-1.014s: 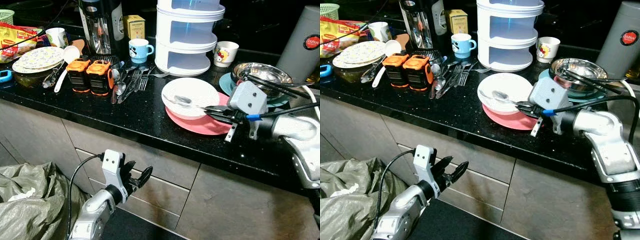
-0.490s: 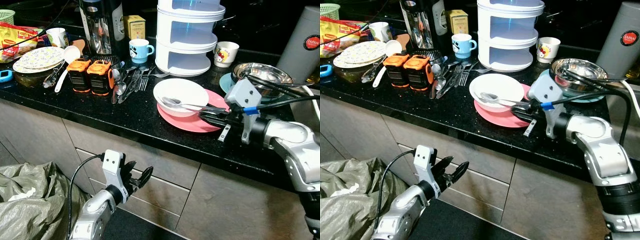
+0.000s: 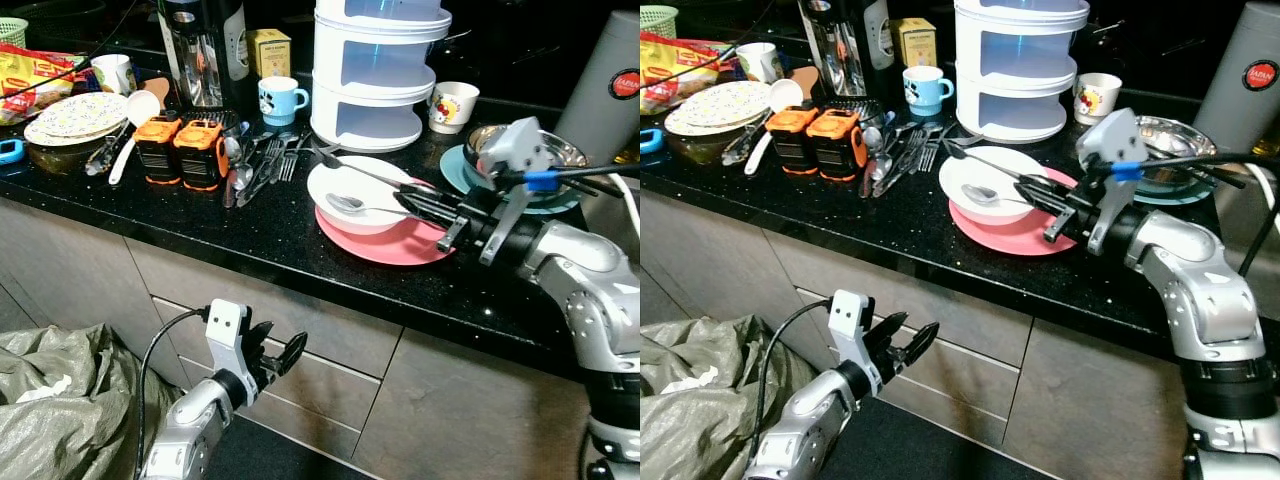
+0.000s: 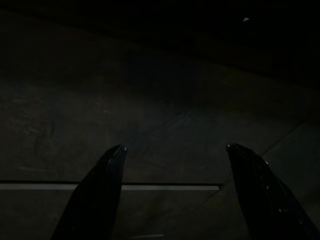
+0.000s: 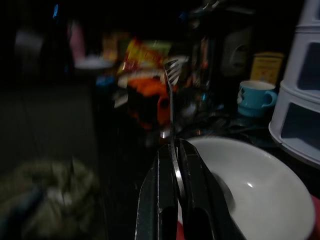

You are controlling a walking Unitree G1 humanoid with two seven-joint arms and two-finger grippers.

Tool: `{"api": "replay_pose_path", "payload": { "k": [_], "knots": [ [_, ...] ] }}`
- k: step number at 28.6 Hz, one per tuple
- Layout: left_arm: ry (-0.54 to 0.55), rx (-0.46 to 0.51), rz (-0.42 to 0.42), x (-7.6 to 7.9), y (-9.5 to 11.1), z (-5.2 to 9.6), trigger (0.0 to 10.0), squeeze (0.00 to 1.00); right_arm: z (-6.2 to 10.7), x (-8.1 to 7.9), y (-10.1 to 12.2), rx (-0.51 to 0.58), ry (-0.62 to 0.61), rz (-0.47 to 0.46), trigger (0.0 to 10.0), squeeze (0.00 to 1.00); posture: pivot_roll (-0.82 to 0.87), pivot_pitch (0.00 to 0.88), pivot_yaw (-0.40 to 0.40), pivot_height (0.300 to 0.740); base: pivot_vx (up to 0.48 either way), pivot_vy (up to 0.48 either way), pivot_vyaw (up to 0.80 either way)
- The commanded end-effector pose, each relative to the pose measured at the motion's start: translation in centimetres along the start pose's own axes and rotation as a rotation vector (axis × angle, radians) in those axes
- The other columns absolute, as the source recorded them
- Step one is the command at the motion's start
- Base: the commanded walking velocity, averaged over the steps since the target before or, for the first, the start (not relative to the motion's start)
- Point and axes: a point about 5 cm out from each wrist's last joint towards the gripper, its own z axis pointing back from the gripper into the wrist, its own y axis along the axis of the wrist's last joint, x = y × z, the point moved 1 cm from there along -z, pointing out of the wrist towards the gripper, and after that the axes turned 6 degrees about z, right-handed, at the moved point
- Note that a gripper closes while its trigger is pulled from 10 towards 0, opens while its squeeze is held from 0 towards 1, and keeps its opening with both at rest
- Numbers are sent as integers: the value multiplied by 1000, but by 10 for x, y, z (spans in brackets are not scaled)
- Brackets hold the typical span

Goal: Kitchen organization

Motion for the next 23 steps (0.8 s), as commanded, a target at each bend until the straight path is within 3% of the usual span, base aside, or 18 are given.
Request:
{"api": "replay_pose_path", "payload": {
  "k": [1, 4, 7, 9, 10, 13, 18, 23],
  "knots": [
    [4, -1, 4, -1, 0, 1, 10000, 0, 2, 3, 0, 26, -40, -49, 10000, 0, 86, 0, 6, 740, 0, 0, 0],
    [-1, 0, 0, -1, 0, 1, 10000, 0, -2, -2, -8, 50, -113, -122, 10000, 0, 85, 0, 8, 740, 0, 0, 0],
    [-174, -55, 0, 23, -4, 2, 10000, 0, -5, -9, -19, 40, -152, -188, 10000, 0, 75, 0, 15, 740, 0, 0, 0],
    [-174, -55, 0, 23, -4, 2, 10000, 0, -5, -9, -19, 40, -152, -188, 10000, 0, 75, 0, 15, 740, 0, 0, 0],
    [-318, -121, -13, 44, -12, 5, 10000, 0, -6, -5, -14, 79, -184, -194, 10000, 0, 63, 0, 24, 740, 0, 0, -800],
    [-362, -139, -8, 51, -14, 5, 10000, 0, -5, 0, -9, 106, -214, -199, 10000, 0, 58, 0, 27, 740, 0, 0, -800],
    [-377, -164, -42, 54, -18, 7, 10000, 0, 1, 19, 2, 167, -336, -196, 10000, 0, 55, 0, 31, 740, 0, 0, -800],
    [-317, -145, -77, 49, -16, 7, 10000, 0, 2, 23, 3, 174, -377, -191, 10000, 0, 59, 0, 33, 740, 0, 0, -800]
  ]
}}
